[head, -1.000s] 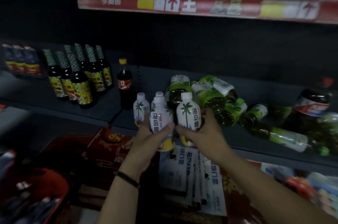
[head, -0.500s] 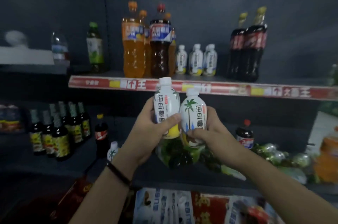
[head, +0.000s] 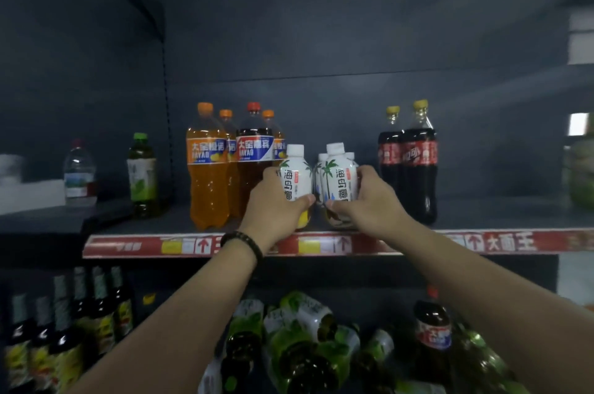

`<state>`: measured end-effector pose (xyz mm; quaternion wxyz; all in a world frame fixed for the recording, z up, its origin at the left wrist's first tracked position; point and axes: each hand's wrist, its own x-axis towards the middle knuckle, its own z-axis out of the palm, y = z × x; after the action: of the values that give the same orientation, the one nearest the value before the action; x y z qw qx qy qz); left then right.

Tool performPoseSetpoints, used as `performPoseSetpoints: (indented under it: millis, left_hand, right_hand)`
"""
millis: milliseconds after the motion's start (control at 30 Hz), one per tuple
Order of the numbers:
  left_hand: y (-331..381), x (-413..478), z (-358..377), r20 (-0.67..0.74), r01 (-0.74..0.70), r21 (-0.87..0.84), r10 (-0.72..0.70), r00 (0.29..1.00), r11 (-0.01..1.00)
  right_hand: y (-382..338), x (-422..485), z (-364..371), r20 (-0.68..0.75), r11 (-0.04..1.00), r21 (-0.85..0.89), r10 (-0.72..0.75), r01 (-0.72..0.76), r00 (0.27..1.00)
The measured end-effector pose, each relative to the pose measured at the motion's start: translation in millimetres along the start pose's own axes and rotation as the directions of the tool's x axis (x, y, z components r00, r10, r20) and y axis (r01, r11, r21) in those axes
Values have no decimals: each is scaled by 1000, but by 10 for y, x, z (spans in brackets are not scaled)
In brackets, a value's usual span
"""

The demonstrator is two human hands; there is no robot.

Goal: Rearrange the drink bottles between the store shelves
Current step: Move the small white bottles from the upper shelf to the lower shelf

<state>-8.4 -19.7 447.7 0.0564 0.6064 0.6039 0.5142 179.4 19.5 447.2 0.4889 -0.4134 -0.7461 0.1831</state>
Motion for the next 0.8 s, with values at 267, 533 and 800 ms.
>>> performPoseSetpoints:
  millis: [267,533,800]
  left_hand:
    - [-73,353,583,-120,44,174,-23,992,984]
    - [-179,857,869,-19,25,612,-17,1000,791]
    - [-253,1223,1020,2,86,611,-111,994,787]
  right_hand:
    - [426,500,168,-5,973,-209,97,-96,995]
    - [518,860,286,42,963,-197,198,-186,979]
    - [713,998,413,-1,974,-151,169,-167,986]
